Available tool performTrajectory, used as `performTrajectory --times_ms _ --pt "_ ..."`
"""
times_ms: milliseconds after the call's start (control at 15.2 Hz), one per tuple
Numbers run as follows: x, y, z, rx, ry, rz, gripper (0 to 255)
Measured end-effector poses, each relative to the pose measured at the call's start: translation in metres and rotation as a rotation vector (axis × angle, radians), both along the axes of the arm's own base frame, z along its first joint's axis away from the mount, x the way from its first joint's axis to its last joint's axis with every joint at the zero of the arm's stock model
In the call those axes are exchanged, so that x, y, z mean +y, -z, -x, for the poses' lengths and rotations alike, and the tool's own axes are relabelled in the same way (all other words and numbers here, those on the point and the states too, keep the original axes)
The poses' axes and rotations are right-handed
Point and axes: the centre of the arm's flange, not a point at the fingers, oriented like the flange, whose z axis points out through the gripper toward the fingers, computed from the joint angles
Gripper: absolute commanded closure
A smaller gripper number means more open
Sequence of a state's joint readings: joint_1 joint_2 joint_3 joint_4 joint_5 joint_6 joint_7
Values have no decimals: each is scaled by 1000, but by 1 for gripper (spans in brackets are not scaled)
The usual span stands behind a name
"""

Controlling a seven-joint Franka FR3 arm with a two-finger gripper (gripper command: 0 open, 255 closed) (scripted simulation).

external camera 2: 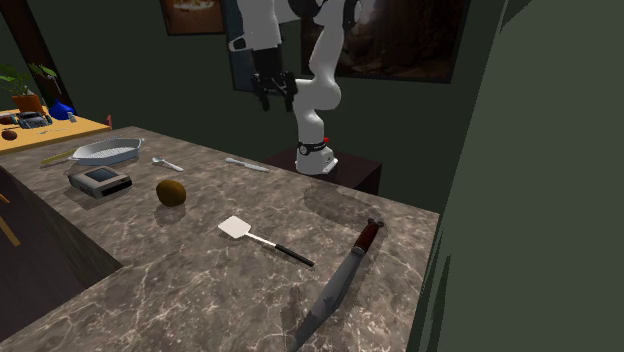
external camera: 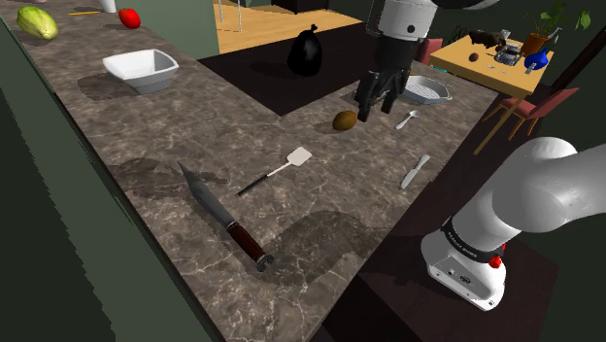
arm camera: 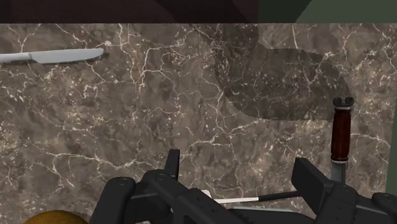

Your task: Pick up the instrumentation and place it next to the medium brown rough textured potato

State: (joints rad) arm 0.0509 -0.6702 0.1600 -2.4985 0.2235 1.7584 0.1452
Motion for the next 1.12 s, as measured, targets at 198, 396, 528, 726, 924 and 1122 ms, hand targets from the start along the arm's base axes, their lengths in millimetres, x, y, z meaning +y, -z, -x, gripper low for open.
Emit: performTrajectory --times_ms 198,396,528,726,924,1122 --pt "29 20 -12 -9 -5 3 0" --pt "60 42 -32 -19 -11 6 0" --pt "80 56 -43 -25 -15 7 0" --pt "110 79 -57 -35 -20 10 0" --pt "140 99 -69 -44 -26 13 0" --pt "172 118 -85 -54 -32 14 0"
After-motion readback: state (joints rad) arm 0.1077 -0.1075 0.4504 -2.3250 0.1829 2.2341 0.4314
